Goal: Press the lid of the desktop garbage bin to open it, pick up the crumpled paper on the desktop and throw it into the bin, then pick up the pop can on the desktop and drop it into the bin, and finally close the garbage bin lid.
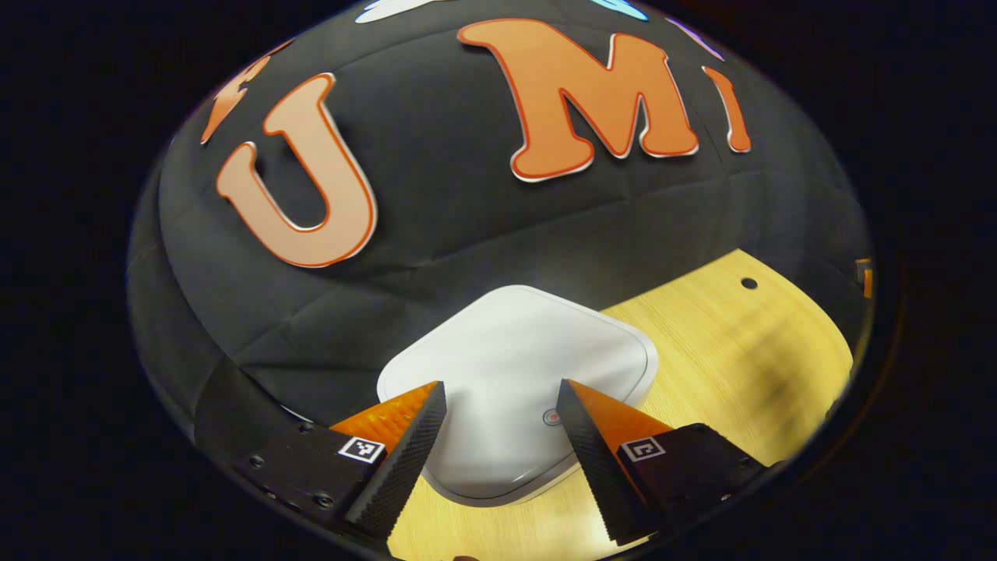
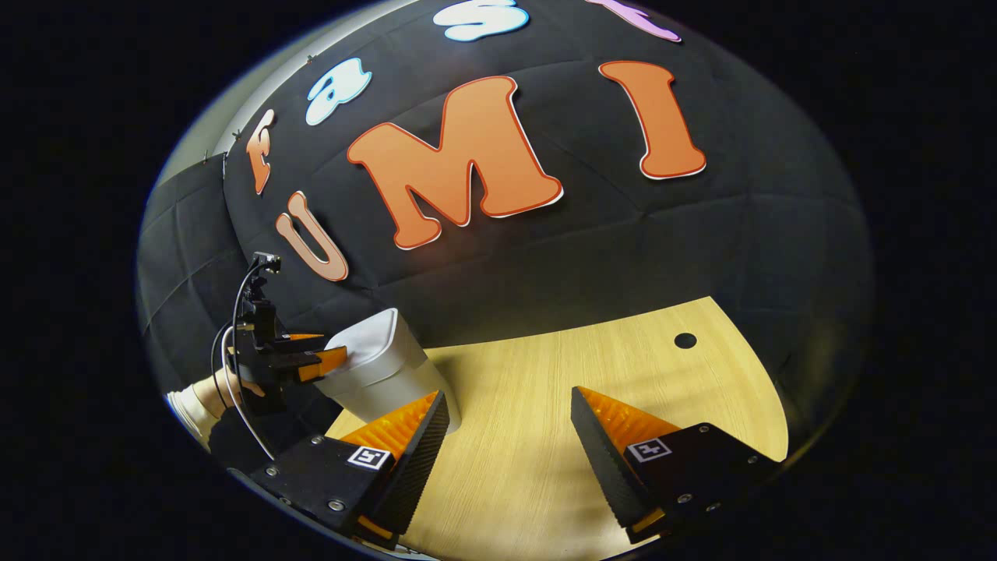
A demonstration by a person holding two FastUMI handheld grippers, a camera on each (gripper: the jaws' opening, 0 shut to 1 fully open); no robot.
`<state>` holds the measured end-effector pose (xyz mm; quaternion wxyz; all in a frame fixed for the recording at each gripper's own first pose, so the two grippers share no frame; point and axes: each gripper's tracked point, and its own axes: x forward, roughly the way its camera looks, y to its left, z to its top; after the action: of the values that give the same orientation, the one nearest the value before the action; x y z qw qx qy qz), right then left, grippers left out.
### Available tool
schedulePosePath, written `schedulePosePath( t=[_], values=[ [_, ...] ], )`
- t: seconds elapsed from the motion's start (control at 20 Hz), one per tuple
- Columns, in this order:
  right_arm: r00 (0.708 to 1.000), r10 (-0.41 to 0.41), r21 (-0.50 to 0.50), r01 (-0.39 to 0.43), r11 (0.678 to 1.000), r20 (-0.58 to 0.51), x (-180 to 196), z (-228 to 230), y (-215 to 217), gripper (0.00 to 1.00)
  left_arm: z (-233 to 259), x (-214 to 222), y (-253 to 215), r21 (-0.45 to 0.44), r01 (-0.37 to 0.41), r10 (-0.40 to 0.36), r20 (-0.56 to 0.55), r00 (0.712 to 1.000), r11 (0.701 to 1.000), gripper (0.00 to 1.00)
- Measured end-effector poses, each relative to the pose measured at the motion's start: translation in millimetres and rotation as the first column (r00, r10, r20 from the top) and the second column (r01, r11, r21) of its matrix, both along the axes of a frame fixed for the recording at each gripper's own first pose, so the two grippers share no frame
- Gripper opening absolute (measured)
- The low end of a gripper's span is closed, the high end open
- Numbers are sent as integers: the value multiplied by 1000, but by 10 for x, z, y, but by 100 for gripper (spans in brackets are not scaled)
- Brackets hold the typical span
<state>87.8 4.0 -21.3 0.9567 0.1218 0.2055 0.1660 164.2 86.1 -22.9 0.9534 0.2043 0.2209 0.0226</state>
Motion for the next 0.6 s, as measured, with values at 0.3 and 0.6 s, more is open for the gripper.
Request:
schedulePosePath(
  t=[0.3,0.6],
  values=[
    [999,-40,-23,41,999,30,-18,86,-87,94,144,-15,-150,-99,13,-4,98,995,995,97],
    [990,-64,-72,74,995,125,-170,344,-163,94,826,-475,-735,-218,135,-82,236,968,967,97]
  ],
)
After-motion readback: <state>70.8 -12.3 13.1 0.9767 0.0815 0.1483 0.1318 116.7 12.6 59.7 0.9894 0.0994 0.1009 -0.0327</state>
